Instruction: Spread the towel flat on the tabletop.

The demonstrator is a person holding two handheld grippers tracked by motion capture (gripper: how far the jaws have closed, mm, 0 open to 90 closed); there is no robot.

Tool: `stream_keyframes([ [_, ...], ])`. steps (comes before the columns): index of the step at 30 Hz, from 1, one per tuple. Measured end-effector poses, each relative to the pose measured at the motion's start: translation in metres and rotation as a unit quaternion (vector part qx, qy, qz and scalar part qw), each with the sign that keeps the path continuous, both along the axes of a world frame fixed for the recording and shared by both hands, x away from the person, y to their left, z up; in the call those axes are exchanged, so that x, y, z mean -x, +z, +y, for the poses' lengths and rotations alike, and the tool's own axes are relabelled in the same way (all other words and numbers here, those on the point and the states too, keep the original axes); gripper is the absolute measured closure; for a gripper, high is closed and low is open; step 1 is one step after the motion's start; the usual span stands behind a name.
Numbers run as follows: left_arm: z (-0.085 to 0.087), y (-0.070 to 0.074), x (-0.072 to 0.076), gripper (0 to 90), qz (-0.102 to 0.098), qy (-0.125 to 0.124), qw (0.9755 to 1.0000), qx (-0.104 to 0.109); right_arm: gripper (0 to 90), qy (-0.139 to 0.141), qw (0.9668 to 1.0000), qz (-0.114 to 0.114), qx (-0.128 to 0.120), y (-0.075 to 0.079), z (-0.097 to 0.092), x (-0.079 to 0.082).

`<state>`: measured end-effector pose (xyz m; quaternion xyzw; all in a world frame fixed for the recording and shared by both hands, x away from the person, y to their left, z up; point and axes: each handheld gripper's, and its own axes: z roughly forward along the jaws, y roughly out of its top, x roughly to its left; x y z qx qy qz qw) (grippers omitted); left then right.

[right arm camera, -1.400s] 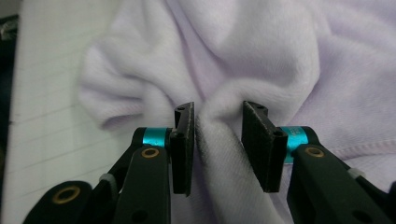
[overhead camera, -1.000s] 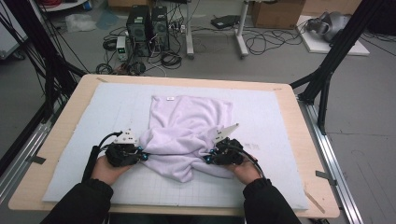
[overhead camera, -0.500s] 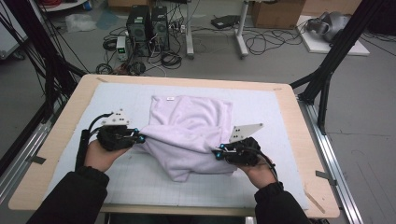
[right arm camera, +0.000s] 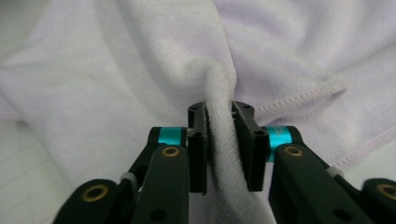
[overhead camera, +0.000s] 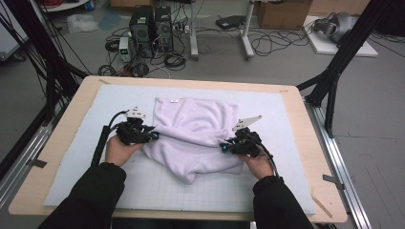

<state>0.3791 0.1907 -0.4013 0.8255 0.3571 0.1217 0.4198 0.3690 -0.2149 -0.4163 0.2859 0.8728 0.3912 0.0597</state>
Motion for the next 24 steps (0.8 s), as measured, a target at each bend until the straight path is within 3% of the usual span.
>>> stream_keyframes([
  [2,0.007,0.009,0.008,57.5,-0.017,-0.001,0.9998,0.009,69.9,0.006,0.9999,-0.011,-0.007,0.007,-0.002,0.006],
  [6,0.019,0.023,0.024,52.6,-0.042,0.0,0.9991,-0.002,67.1,0.009,0.9992,-0.037,-0.016,0.022,-0.008,0.02],
  [9,0.029,0.029,0.03,48.7,-0.048,0.008,0.9988,-0.006,66.5,0.011,0.9985,-0.051,-0.019,0.03,-0.014,0.031],
  [16,0.041,0.03,0.028,45.8,-0.041,0.023,0.9988,0.011,64.3,0.018,0.9986,-0.049,-0.009,0.02,-0.015,0.036],
  [20,0.036,0.028,0.034,45.4,-0.043,0.009,0.9989,0.016,63.9,0.028,0.9987,-0.043,-0.004,0.013,-0.01,0.035],
  [24,0.034,0.018,0.05,46.0,-0.042,-0.01,0.9988,0.023,63.8,0.037,0.9978,-0.055,-0.006,0.016,-0.007,0.039],
])
